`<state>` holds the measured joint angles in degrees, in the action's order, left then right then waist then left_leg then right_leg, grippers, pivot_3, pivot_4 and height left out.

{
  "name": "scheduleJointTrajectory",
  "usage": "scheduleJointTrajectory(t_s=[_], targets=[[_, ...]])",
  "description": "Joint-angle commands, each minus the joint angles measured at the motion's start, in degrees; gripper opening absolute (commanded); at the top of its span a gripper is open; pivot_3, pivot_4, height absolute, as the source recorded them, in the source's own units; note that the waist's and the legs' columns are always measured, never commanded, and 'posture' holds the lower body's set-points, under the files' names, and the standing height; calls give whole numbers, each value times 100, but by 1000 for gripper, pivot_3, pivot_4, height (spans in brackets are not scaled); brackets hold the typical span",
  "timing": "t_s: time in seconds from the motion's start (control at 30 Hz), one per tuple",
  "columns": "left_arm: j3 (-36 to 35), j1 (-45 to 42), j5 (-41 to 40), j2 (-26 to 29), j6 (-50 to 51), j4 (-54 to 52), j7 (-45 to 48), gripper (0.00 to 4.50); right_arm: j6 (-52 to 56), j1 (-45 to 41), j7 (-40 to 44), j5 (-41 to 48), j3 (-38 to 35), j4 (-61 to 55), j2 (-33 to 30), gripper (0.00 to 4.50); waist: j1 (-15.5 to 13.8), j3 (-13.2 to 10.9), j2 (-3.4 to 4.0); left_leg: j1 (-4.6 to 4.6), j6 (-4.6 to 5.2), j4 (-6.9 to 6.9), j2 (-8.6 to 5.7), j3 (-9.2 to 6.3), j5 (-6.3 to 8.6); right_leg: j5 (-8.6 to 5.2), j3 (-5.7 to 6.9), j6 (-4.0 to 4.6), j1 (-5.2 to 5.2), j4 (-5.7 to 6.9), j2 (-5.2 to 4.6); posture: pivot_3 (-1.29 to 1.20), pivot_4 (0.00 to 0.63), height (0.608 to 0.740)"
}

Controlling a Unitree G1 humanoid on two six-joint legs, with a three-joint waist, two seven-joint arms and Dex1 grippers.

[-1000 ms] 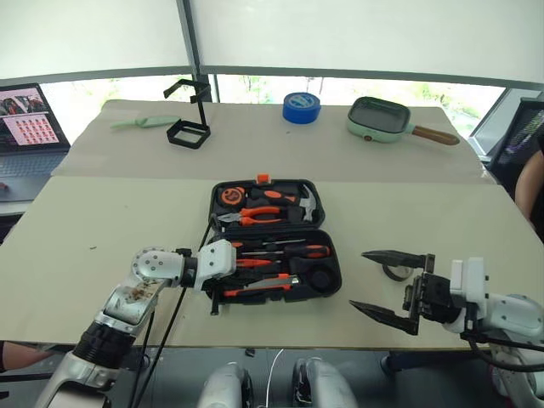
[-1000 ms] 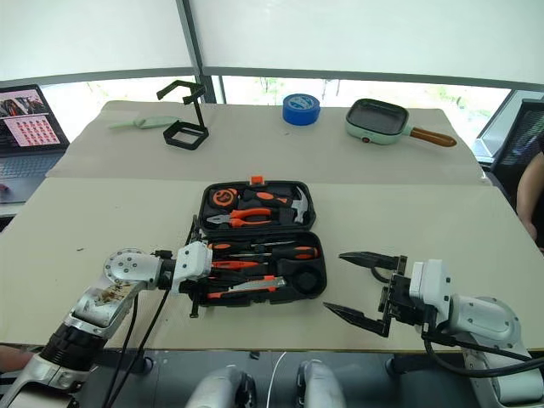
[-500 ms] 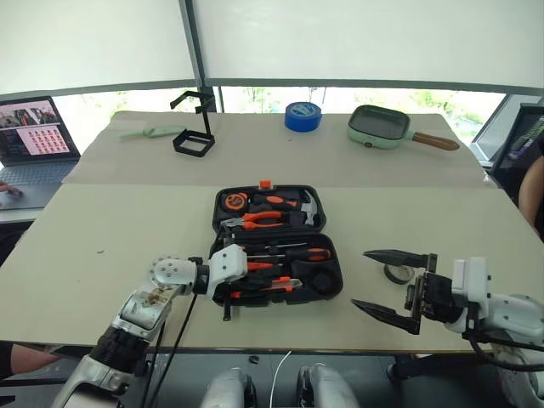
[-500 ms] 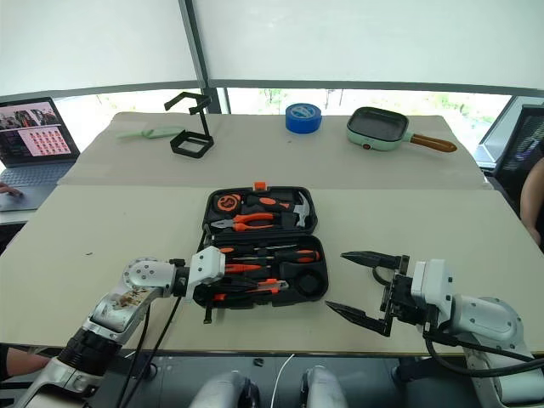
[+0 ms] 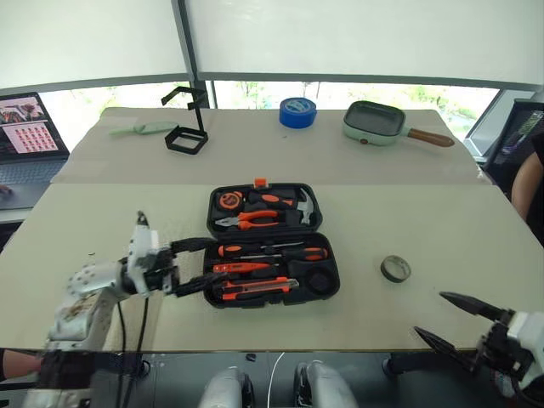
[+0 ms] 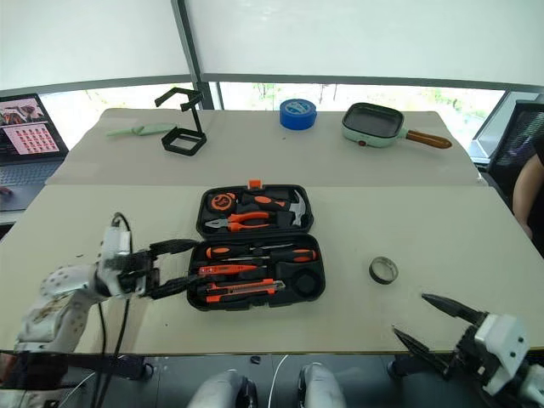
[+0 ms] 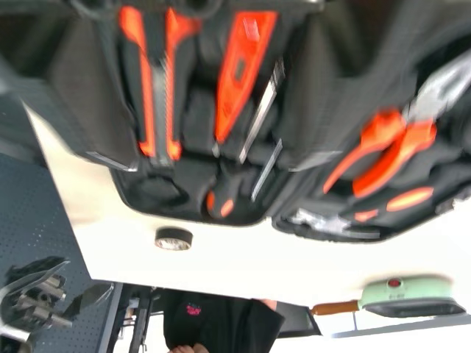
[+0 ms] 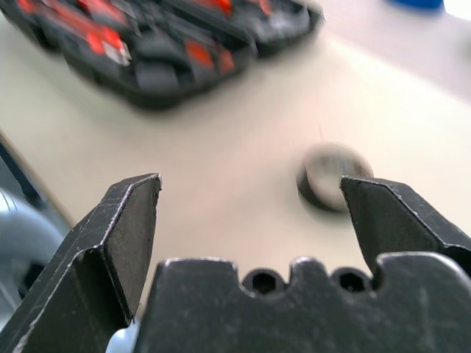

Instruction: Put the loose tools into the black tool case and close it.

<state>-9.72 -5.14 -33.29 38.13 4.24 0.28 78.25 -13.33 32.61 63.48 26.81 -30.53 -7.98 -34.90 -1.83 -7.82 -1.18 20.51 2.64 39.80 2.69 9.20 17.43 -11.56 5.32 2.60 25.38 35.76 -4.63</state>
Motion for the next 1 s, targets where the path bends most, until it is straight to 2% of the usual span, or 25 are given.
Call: scheduleJointTrajectory(t_s=[0.03,0.1,0.17,0.27,0.33,0.4,0.5,0.53,0.67,0.87,1.0], targets=[[-565,271,-180,176,-403,342,356,4443,-137,59,-339,-346,-183,71,-41,4500,17,-6,12,-1,-9,0,1,0,5,0,-2,1,1,0,-2,0,150,740],[-732,385,-232,214,-404,418,365,4443,164,-8,-643,-628,-158,-21,-211,4500,45,-9,16,-2,-13,0,3,1,5,-1,-6,1,2,2,-2,0,150,740],[-805,393,-248,185,-470,363,354,4443,813,-212,-890,-500,-139,-297,-431,4500,52,-11,15,-2,-15,0,4,0,5,-1,-5,1,2,1,-3,0,150,740],[-802,411,-338,154,-295,72,288,4443,2182,-681,-1130,200,-73,-811,-888,4500,89,-12,14,5,-16,0,2,2,6,0,-9,0,10,1,-9,0,150,740],[-737,410,-304,119,-347,-126,259,4443,2717,-1009,-1151,399,31,-1020,-1161,4500,114,-17,11,5,-15,-1,1,2,6,0,-12,0,10,1,-8,0,150,740],[-407,332,-353,132,-78,-601,258,4443,3558,-1741,-952,505,612,-1254,-1866,4500,117,-18,8,12,-14,-2,1,0,5,1,-10,-1,15,1,-4,0,150,740],[-156,204,-393,38,152,-920,77,4443,4470,-2411,-945,547,1235,-1350,-2407,4500,115,-18,7,38,-6,-2,1,4,1,12,-13,-19,47,1,9,0,150,740],[-97,160,-371,-23,163,-972,-15,4443,4687,-2636,-1000,469,1463,-1308,-2488,4500,100,-17,3,57,18,-1,-1,3,-14,19,-12,-29,64,2,17,0,150,740],[156,116,-247,-148,271,-1142,-214,4443,5518,-3625,-1211,47,2445,-1009,-2721,4500,84,-17,-3,77,19,-3,-2,2,-18,16,1,-20,80,2,26,0,150,740],[183,180,-281,-169,260,-1236,-384,4443,5991,-4263,-1194,-340,3083,-730,-2792,4500,111,-17,-4,89,14,6,-16,8,-20,7,3,-38,84,0,21,0,150,740],[267,194,-271,-200,220,-1299,-398,4500,5923,-4501,-1209,-600,3438,-597,-2607,3467,110,-18,-6,89,16,11,-17,12,-19,9,1,-47,82,-3,18,0,150,740]])
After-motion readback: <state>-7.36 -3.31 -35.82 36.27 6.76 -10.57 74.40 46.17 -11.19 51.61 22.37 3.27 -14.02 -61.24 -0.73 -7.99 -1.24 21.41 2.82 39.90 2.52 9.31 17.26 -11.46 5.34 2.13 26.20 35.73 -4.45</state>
